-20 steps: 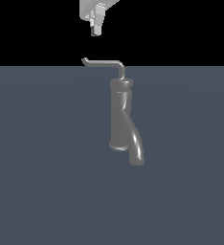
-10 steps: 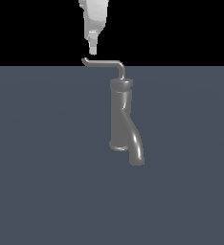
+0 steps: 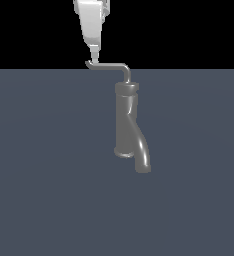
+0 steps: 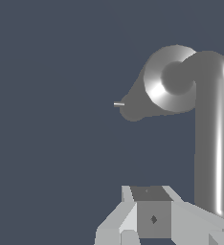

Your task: Turn on the faucet by rotating a designated handle.

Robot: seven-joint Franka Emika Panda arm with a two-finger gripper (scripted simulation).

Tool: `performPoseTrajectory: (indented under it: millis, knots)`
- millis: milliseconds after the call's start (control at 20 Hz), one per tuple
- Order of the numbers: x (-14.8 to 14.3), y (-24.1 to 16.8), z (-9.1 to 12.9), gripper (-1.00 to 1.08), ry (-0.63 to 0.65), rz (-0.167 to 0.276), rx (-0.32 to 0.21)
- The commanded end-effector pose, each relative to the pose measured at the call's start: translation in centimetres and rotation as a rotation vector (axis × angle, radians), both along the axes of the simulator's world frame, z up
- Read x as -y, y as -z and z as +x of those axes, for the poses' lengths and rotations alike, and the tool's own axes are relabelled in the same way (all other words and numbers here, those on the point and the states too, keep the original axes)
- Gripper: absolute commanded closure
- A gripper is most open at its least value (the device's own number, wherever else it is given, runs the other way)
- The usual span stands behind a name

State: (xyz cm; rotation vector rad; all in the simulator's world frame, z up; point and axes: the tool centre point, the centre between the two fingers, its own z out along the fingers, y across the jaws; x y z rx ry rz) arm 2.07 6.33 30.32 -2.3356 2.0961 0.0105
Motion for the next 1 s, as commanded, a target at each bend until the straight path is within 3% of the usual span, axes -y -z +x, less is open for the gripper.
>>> performPoseTrajectory:
  millis: [0, 350, 950]
  knots:
    - [-0.1, 0.2, 0.2, 1.08, 0.015, -0.005, 0.002]
    - [-0.1, 0.3, 0.3, 1.08, 0.019, -0.007, 0.002]
    - [-0.1, 0.4, -2.9, 1.08, 0.019, -0.007, 0.002]
